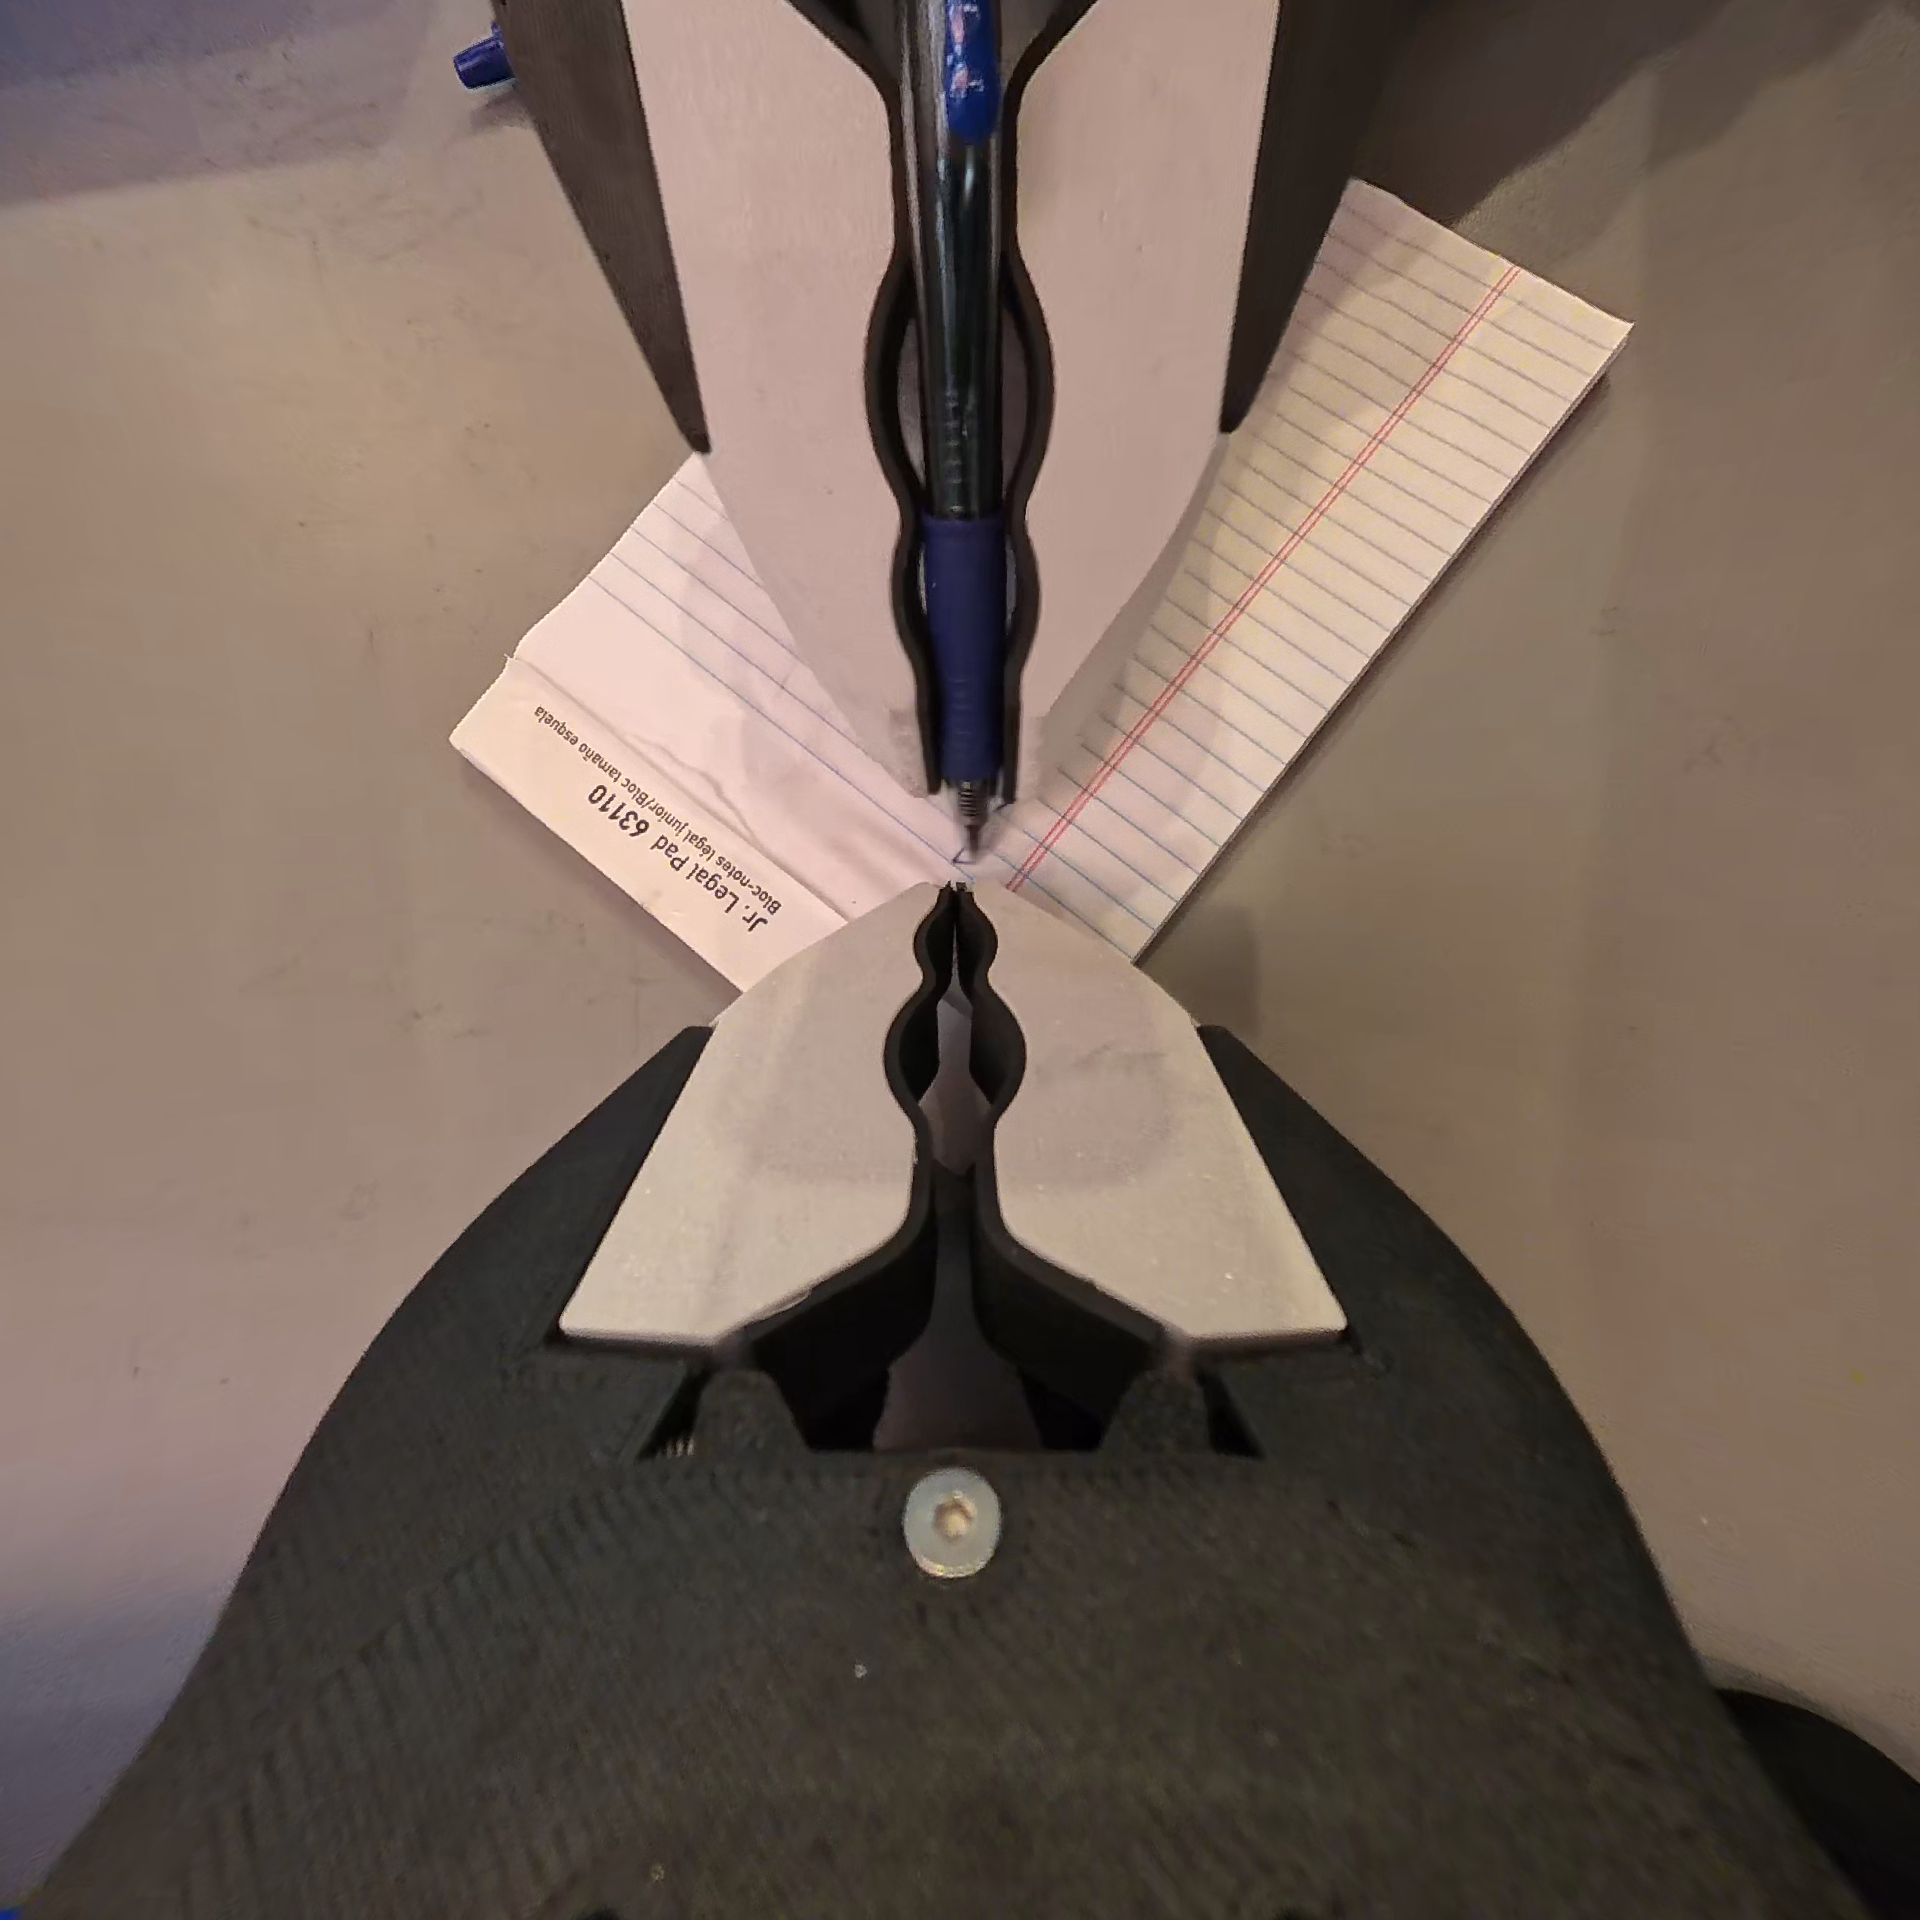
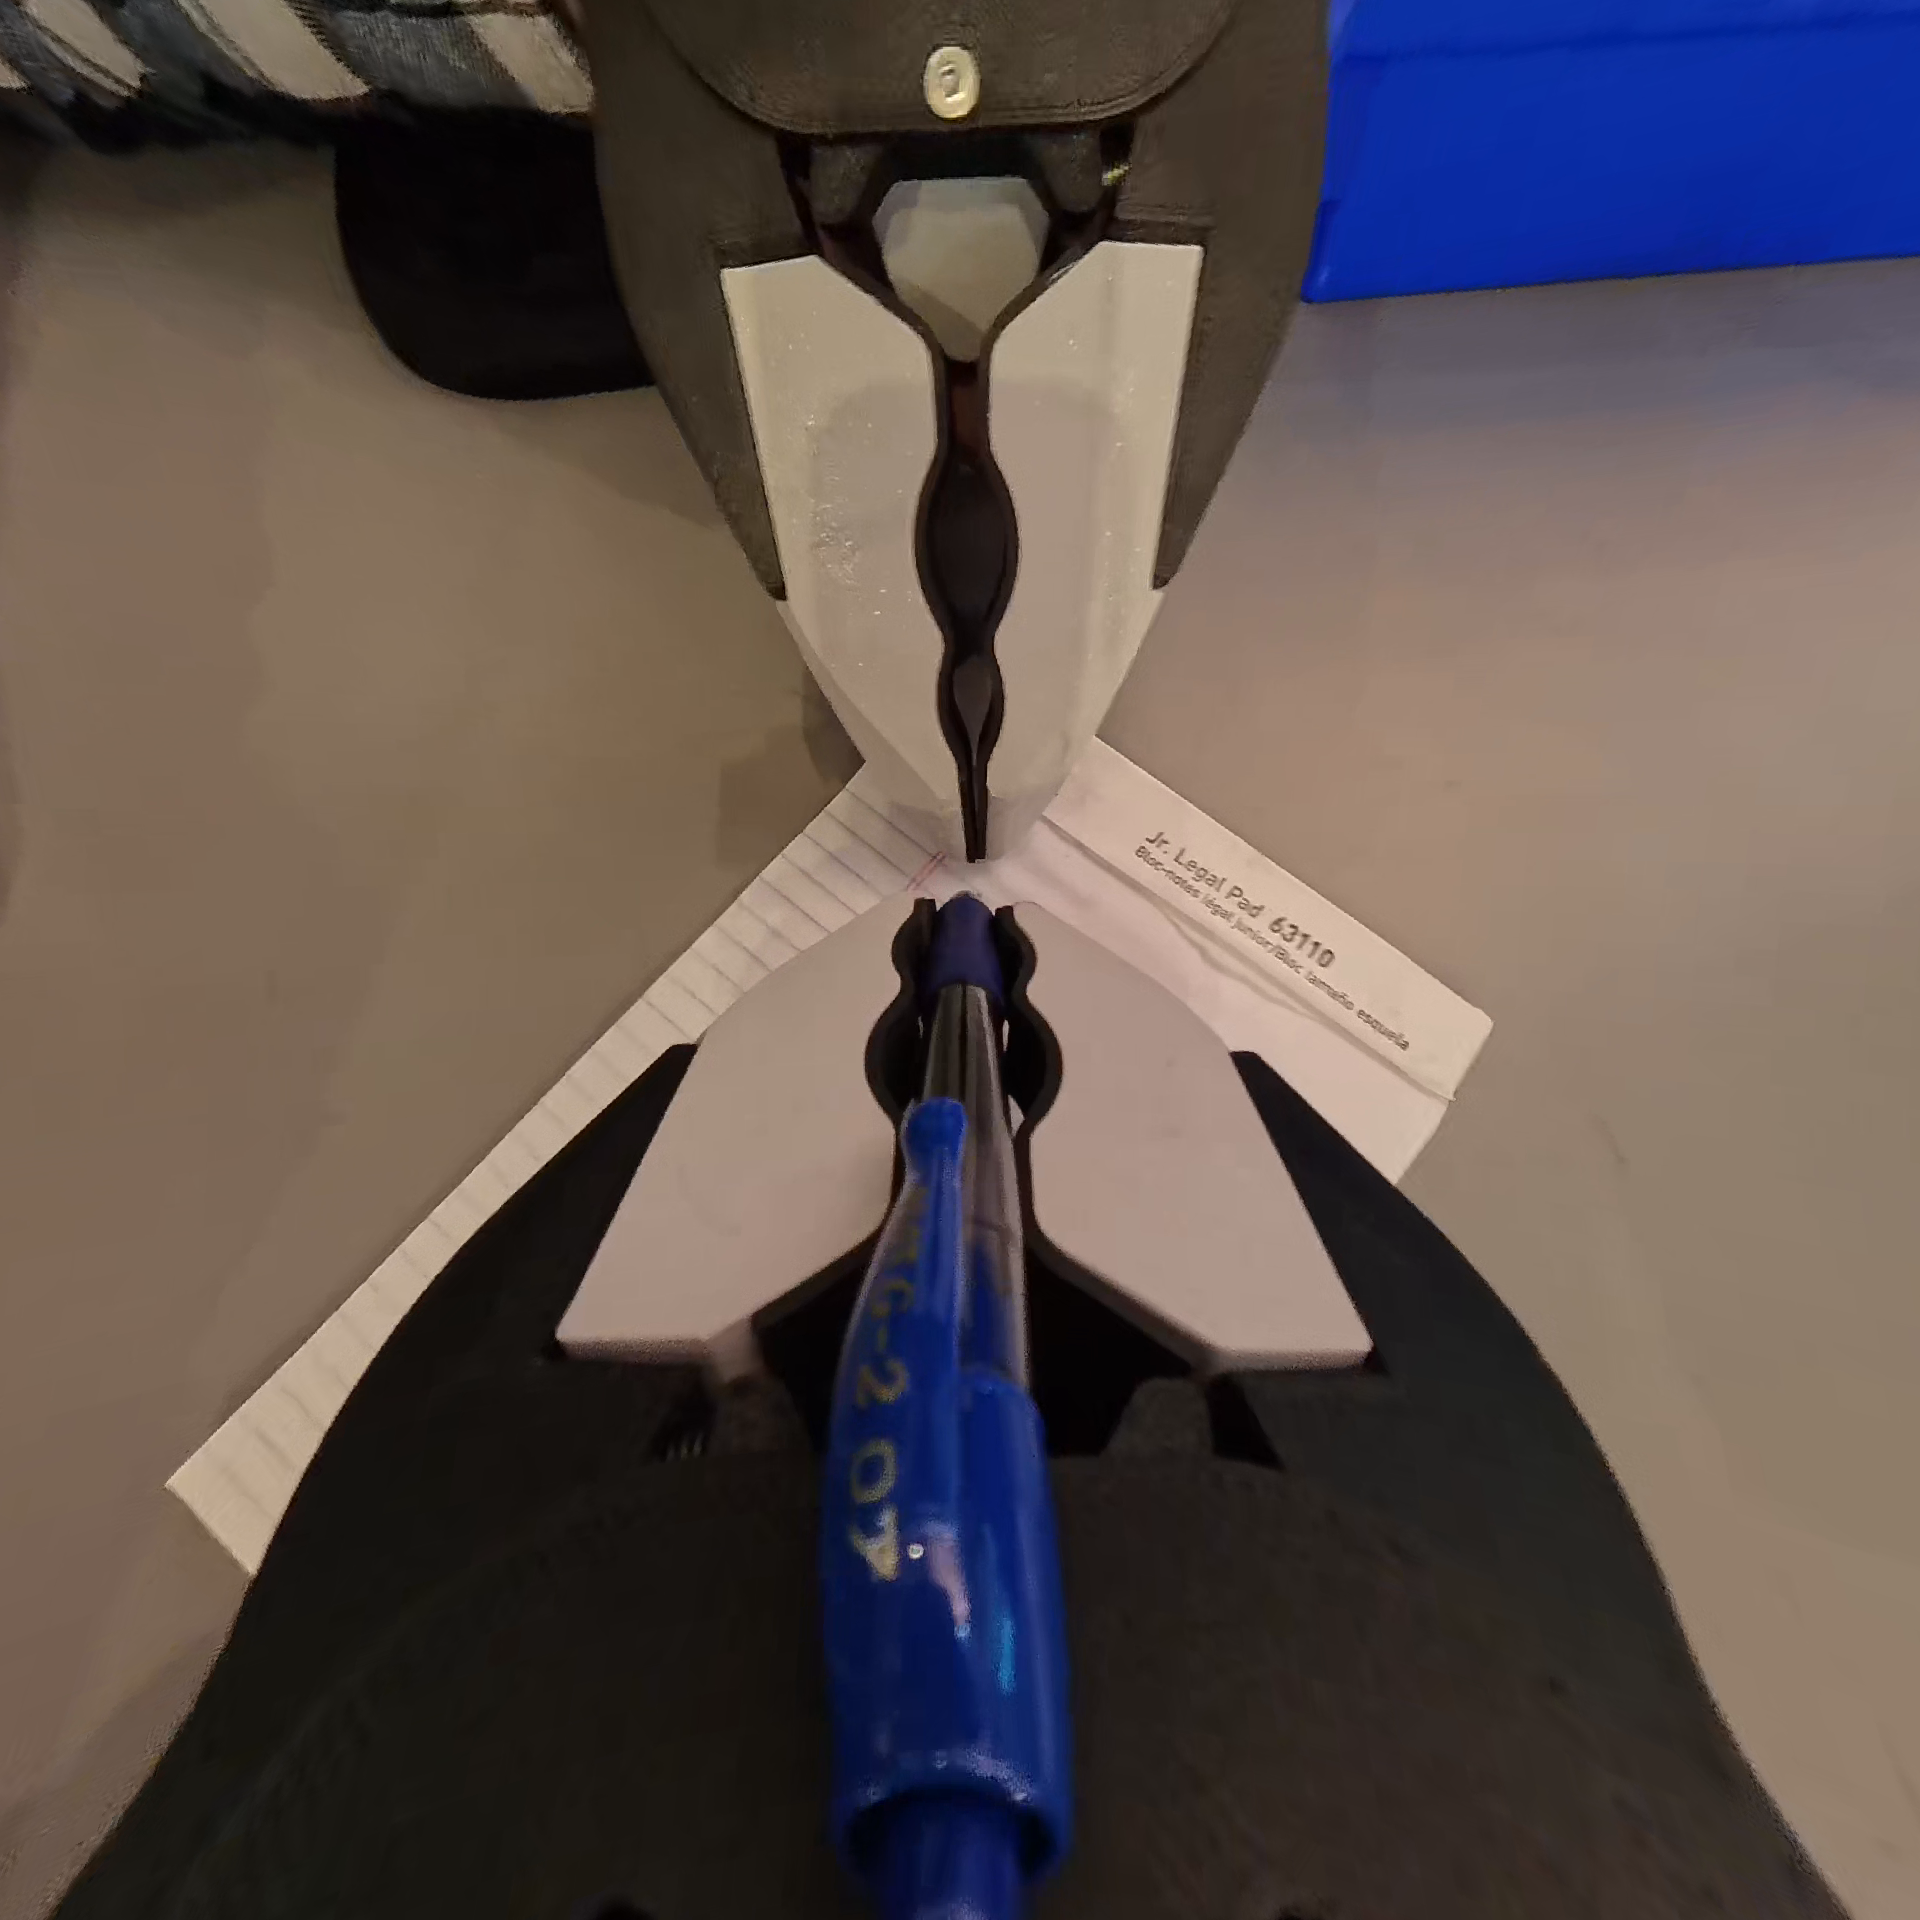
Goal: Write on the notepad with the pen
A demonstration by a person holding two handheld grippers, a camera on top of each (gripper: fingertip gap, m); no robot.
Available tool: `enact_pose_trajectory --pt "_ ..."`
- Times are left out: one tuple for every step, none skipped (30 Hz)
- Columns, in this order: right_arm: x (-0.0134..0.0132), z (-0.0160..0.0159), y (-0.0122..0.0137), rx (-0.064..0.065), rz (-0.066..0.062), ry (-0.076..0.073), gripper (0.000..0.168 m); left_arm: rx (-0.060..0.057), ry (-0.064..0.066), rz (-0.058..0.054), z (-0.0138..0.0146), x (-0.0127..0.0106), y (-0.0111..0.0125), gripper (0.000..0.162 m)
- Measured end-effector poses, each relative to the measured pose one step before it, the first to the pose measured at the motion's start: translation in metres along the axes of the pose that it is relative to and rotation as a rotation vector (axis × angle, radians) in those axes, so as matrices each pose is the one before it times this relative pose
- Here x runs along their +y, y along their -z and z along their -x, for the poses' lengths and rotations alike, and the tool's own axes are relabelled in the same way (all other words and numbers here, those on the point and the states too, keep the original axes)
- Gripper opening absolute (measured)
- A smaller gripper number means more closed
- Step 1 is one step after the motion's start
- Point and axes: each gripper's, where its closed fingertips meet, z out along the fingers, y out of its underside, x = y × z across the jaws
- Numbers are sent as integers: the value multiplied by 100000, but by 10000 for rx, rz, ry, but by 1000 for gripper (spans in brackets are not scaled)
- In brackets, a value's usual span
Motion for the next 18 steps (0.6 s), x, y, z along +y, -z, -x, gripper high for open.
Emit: enact_pose_trajectory --pt "1 261 20 -143 -5 90 11 -7 -7 3 4 11 -5 0" --pt "-35 10 41 21 -44 5 11 -9 -16 1 -7 14 1 0" --pt "-149 -73 121 48 -134 -81 11 -1 -2 -2 -7 4 5 0" --pt "-221 176 204 -148 -193 -116 11 11 9 -7 -12 19 -6 0" --pt "-102 164 195 -132 -133 -125 11 12 12 -10 -6 17 6 0" --pt "97 38 139 -4 -15 -45 11 8 7 -3 -6 4 5 0" --pt "210 95 88 -26 65 23 11 1 1 0 -3 7 -7 0" --pt "119 113 64 -24 33 38 11 11 33 0 -9 16 -1 0" --pt "60 51 16 13 23 30 11 18 29 -1 -4 15 -2 0" --pt "104 86 -51 -26 70 47 11 0 -13 -5 -1 15 3 0" --pt "84 100 -81 -34 75 83 11 -12 -23 4 1 17 -11 0" --pt "41 21 -59 36 46 68 11 -7 -2 12 -10 7 2 0" --pt "11 -31 -34 45 16 16 11 -5 1 7 -4 23 5 0" --pt "20 18 -14 -15 8 -13 11 -6 -6 0 -8 13 0 0" --pt "5 -13 -15 -4 8 -17 11 -6 -2 -3 -2 16 -10 0" --pt "97 -8 -55 17 73 17 11 2 2 3 -5 17 1 0" --pt "91 28 -66 26 94 75 11 4 -1 5 -6 20 3 0" --pt "25 -16 0 49 35 72 11 -2 -2 0 -6 13 -1 0"
